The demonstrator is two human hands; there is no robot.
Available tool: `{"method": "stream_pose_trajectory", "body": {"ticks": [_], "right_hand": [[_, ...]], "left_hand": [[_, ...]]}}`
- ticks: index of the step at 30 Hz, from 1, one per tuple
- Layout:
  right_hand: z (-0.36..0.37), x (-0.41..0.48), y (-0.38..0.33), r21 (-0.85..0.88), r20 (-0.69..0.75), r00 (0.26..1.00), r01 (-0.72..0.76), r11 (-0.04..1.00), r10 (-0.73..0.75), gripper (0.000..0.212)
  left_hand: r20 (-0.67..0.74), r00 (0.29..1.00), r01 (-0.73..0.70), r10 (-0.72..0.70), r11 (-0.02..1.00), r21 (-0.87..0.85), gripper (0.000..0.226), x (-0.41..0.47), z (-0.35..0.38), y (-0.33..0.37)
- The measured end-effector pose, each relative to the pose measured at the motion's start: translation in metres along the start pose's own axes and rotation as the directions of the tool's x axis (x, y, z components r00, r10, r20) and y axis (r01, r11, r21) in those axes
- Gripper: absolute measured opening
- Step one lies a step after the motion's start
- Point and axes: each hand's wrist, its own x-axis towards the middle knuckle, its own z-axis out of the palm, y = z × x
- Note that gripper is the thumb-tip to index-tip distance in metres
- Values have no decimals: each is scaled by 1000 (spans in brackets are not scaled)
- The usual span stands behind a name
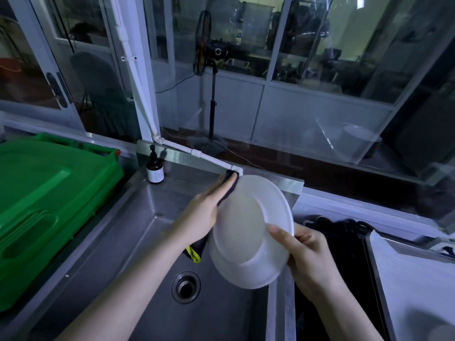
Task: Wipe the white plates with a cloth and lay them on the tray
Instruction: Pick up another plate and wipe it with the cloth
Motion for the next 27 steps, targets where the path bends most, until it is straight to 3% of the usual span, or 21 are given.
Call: {"method": "stream_pose_trajectory", "body": {"ticks": [3, 8, 13, 18, 23, 27], "right_hand": [[-9, 1, -6, 82, 7, 1000, -31, 996, 30, 58], [0, 10, -2, 5, -23, 999, -48, 999, 48, 44], [6, 14, -4, 30, -30, 996, -77, 997, 78, 37], [-1, 18, -13, 222, -70, 986, -135, 966, 154, 26], [6, 31, -14, 436, -200, 953, -122, 892, 228, 18], [24, 39, -11, 532, -292, 907, -109, 840, 303, 23]], "left_hand": [[-40, 995, 89, -89, 996, 0, 82, -18, 0, -7], [18, 998, -55, 56, 998, -19, 90, -16, 13, 14], [64, 996, -67, 66, 998, 13, 92, -7, 13, 11], [-26, 997, 67, -68, 997, -34, 85, -29, 17, -13], [-95, 992, 74, -80, 995, -64, 93, -64, 44, -7], [-151, 988, -10, 8, 1000, -17, 100, -74, 66, 13]]}}
